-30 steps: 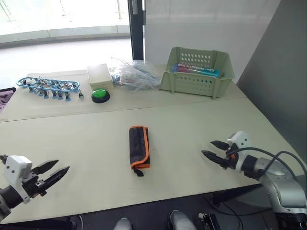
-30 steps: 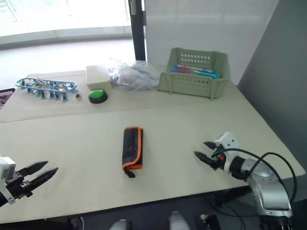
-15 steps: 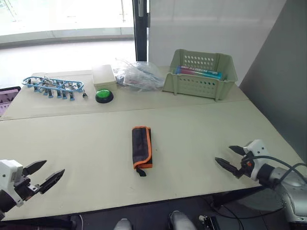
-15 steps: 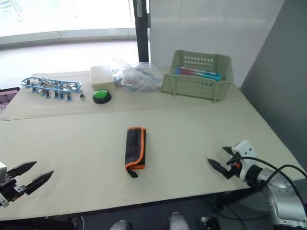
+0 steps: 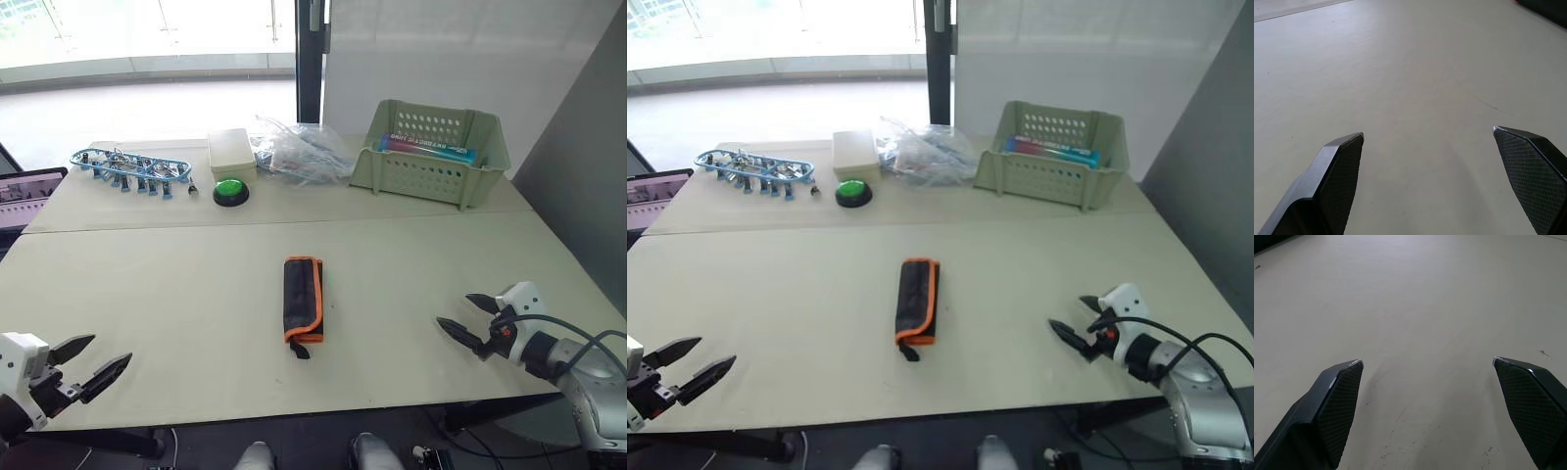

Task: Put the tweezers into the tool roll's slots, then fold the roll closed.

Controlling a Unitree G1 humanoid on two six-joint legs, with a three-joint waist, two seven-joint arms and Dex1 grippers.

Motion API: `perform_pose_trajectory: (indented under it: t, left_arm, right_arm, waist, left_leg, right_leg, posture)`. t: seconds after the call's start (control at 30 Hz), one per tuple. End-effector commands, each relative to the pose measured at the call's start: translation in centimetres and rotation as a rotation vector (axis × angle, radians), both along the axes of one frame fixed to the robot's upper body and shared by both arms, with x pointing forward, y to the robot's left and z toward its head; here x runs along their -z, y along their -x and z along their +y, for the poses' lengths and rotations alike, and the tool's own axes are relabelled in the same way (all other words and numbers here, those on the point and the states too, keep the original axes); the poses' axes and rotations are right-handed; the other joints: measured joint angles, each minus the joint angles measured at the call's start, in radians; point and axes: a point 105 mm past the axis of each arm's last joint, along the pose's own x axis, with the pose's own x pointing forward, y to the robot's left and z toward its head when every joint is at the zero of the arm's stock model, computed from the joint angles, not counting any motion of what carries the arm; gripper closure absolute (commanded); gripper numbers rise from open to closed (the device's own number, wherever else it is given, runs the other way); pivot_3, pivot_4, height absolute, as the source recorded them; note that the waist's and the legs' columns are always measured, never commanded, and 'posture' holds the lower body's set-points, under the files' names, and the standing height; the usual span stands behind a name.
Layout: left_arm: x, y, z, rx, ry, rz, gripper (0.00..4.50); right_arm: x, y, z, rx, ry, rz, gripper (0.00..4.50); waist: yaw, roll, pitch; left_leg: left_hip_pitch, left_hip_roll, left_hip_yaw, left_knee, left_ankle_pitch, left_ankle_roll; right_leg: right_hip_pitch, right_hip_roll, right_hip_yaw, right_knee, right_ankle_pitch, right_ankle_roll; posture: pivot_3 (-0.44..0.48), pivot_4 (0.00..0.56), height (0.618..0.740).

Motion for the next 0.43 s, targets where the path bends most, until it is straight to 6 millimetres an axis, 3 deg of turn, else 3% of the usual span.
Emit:
perform_pose_trajectory:
  t: [0.03, 0.43]
  left_arm:
    - [-0.91, -0.30, 0.06, 0.012, -0.041, -0.028, 0.01]
    - [-1.17, -0.96, 0.17, 0.011, -0.063, -0.030, 0.01]
  right_arm:
    - [-1.09, 0.11, -0.04, -0.010, 0.014, -0.042, 0.00]
    - [-1.22, 0.04, 0.50, -0.021, 0.006, -0.048, 0.00]
  waist:
    - [-0.001, 0.000, 0.000]
    - [-0.001, 0.000, 0.000]
  left_leg:
    - [0.000, 0.000, 0.001, 0.000, 0.000, 0.000]
    - [0.003, 0.000, 0.010, 0.000, 0.000, 0.000]
  right_leg:
    - [0.000, 0.000, 0.001, 0.000, 0.000, 0.001]
    - [0.000, 0.000, 0.009, 0.000, 0.002, 0.004]
  posture:
    - [0.000, 0.150, 0.736]
    - [0.000, 0.150, 0.736]
